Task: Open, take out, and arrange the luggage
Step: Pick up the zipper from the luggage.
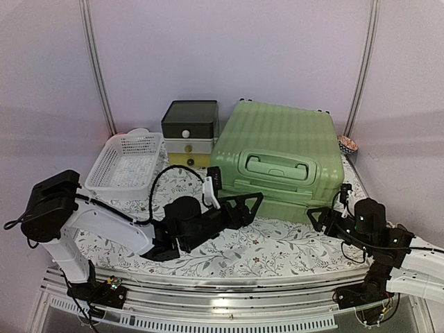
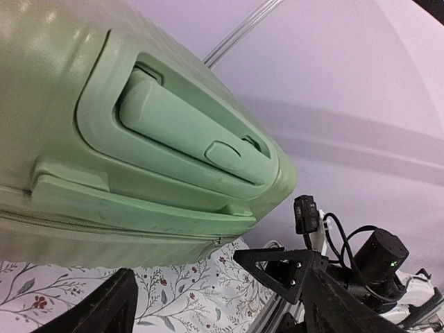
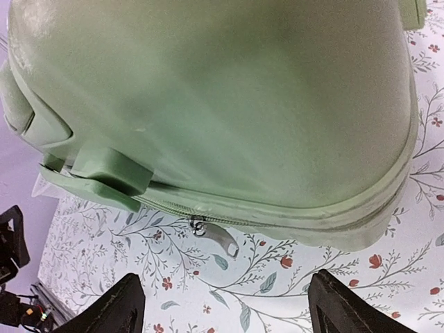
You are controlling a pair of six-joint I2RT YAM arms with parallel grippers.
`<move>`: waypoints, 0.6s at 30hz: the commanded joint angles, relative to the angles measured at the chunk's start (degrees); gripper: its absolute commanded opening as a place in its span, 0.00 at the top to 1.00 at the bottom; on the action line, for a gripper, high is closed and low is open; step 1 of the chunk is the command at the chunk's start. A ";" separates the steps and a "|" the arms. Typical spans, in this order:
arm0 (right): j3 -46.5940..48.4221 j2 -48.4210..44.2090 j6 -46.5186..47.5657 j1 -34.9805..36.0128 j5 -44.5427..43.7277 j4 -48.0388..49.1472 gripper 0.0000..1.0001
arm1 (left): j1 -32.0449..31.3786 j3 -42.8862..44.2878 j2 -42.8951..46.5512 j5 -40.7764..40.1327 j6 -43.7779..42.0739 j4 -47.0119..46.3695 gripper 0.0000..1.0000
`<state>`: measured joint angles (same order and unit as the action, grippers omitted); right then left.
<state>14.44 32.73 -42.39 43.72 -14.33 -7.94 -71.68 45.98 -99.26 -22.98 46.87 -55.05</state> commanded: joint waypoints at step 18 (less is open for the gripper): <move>0.14 17.13 6.22 0.31 1.22 18.73 0.45 | 2.77 7.99 -9.18 -2.40 19.77 5.22 0.20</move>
<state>12.78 46.94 -39.18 43.99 -14.35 2.28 -69.89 53.63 -107.13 -24.08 61.06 -53.60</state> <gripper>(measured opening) 0.559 0.796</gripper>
